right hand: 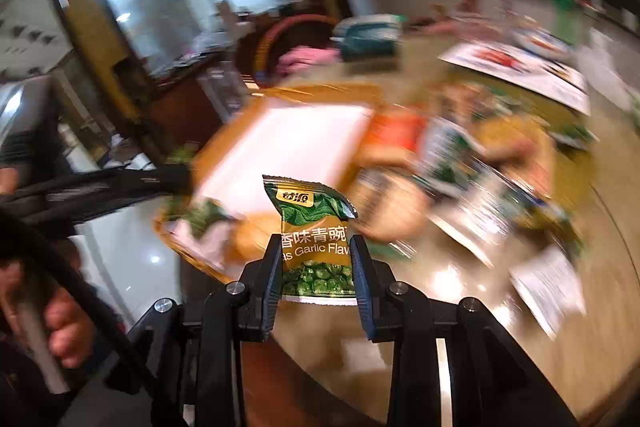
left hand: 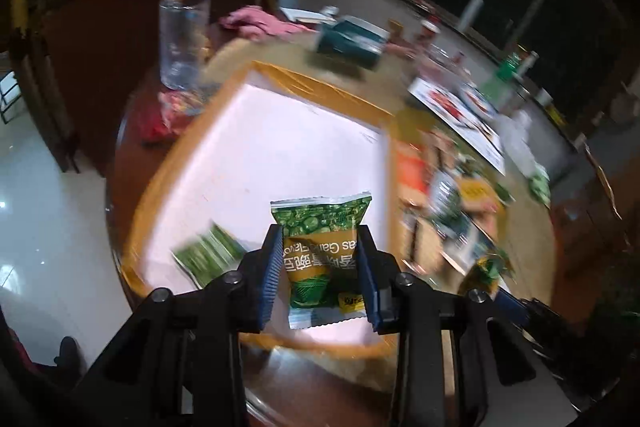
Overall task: Organize snacks
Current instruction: 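Lower both green pea bags into the tray and open both grippers, then grasp the white paper packet with the right gripper while the left grasps a blue-green packet, then carry the white paper packet into the tray with the right gripper while the left carries the blue-green packet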
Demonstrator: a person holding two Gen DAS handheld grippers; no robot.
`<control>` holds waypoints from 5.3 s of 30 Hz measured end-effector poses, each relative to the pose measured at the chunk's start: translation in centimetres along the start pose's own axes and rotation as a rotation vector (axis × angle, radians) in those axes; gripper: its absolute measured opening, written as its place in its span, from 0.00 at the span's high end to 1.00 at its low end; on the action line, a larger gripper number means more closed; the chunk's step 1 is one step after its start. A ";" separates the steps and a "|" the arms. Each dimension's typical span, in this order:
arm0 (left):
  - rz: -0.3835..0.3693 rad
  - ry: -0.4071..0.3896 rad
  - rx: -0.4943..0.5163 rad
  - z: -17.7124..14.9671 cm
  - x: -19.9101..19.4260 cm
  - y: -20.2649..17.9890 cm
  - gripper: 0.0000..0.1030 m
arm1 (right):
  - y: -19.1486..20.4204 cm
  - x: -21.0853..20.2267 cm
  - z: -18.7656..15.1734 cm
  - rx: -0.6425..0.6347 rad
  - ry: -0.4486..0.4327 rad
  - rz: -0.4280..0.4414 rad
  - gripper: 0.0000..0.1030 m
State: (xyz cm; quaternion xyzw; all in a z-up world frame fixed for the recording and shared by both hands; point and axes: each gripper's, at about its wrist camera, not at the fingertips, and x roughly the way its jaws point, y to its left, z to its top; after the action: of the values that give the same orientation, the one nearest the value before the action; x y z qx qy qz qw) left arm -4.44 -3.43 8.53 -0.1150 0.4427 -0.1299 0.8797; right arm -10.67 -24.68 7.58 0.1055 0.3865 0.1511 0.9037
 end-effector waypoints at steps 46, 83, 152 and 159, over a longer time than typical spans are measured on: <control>-0.107 -0.012 0.242 -5.1 0.7 -8.5 0.11 | -12.2 -3.7 -4.2 0.217 0.009 -0.325 0.28; -0.122 0.091 0.308 -7.6 1.7 -12.4 0.11 | -17.0 -2.7 -4.9 0.282 0.025 -0.252 0.28; -0.153 -0.038 0.116 -5.1 -3.4 -2.4 0.58 | -1.6 -3.2 0.6 0.116 -0.069 0.056 0.71; -0.066 -0.044 -0.036 -2.8 -3.5 4.9 0.58 | 3.6 3.0 2.9 0.063 0.016 0.106 0.71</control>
State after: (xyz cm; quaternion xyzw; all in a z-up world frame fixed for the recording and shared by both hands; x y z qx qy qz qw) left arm -8.07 2.06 8.00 -0.1481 0.4216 -0.1484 0.8822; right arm -7.28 -20.47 8.67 0.1532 0.3921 0.1873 0.8875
